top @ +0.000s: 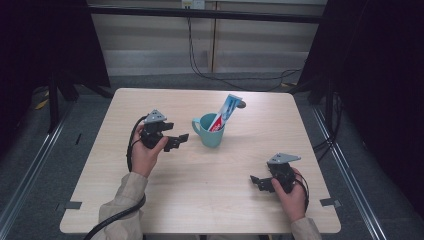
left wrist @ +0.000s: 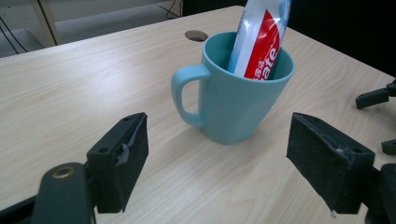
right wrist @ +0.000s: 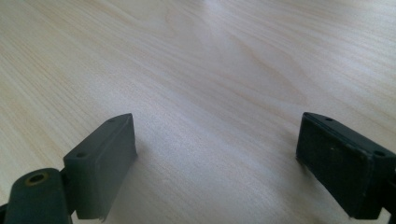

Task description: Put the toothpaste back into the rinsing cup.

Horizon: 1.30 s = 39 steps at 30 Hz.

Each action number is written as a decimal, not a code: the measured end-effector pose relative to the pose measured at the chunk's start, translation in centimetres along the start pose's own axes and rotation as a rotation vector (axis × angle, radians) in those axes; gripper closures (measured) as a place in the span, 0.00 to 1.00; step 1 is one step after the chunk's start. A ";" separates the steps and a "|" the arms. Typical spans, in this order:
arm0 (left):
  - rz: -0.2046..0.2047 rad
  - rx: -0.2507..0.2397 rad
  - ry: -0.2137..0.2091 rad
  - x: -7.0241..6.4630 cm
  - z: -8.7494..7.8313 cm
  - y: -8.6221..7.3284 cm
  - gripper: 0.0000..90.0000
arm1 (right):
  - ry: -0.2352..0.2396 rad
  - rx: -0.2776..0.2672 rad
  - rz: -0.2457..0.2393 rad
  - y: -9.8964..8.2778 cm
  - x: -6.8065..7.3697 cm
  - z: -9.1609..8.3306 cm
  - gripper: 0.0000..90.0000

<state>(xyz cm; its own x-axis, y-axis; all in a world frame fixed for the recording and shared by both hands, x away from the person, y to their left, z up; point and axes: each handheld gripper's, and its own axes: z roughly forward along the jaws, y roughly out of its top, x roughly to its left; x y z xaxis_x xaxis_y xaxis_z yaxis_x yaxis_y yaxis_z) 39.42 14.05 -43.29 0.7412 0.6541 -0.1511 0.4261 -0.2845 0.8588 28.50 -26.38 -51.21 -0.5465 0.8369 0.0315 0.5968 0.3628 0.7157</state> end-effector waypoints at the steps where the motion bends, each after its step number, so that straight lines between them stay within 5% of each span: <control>1: 0.005 0.002 -0.003 0.0 0.0 -0.1 0.23 | 0.000 -0.001 -0.002 0.0 0.0 0.0 0.13; 39: -0.004 0.109 0.021 0.7 0.0 -6.5 0.25 | 0.000 -0.001 -0.002 0.0 0.0 0.0 0.13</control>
<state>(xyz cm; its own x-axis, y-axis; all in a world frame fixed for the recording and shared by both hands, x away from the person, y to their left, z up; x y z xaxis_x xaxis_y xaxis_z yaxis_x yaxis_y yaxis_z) 37.10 16.36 -48.96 0.7286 0.6699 -0.1430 0.4840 -0.3558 0.7994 28.51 -26.39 -51.21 -0.5473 0.8364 0.0304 0.5954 0.3636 0.7164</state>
